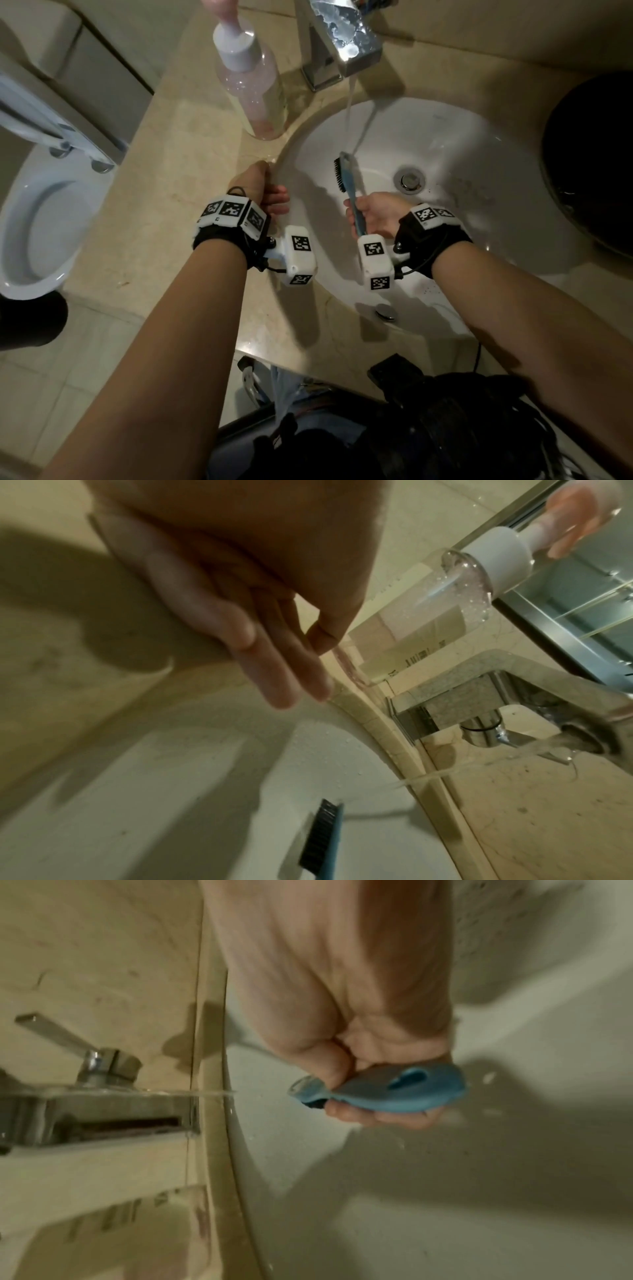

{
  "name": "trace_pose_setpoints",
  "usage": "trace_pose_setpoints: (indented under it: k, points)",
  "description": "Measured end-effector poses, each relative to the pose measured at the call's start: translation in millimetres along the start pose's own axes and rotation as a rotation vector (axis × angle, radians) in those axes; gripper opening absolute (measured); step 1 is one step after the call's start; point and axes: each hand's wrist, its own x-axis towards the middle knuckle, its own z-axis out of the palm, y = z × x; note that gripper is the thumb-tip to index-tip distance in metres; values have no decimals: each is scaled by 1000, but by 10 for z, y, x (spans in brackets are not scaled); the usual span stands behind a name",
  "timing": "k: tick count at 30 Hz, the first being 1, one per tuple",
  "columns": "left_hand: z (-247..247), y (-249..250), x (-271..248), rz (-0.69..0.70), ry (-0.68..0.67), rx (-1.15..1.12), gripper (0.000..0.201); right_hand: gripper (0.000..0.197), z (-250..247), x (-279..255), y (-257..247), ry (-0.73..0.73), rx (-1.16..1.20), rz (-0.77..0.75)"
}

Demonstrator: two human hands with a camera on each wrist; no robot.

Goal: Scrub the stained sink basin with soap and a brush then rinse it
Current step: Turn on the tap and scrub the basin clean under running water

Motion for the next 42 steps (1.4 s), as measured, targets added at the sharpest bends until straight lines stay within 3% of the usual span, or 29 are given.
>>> trace_pose_setpoints:
  k: [4, 8, 17, 21, 23, 26, 35, 38, 42]
  points:
    - [-16, -8, 4, -2, -24, 47, 38, 31, -52, -92, -45, -2, 192, -4]
    - [-32, -30, 17, 0, -82, 105, 41, 28, -132, -139, -43, -12, 216, -10]
    - [679, 187, -412, 180, -506, 710, 31, 32, -211, -160, -147, 56, 170, -173]
    - [914, 265, -380, 194, -644, 858, 36, 39, -412, -179, -202, -92, 24, -266]
    - [984, 233, -328, 224, -651, 920, 35, 34, -518, -171, -184, -110, -22, -289]
    - [1077, 120, -250, 294, -674, 955, 36, 27, -550, -165, -135, -21, -47, -374]
    - [1186, -157, -324, 498, -689, 641, 25, 37, -711, -319, 59, 47, -109, -517]
    - [1105, -217, -467, 532, -688, 650, 25, 35, -784, -647, 224, 161, -229, -546]
    - [996, -295, -692, 603, -577, 755, 20, 24, -1047, -1222, 466, 381, -321, -564]
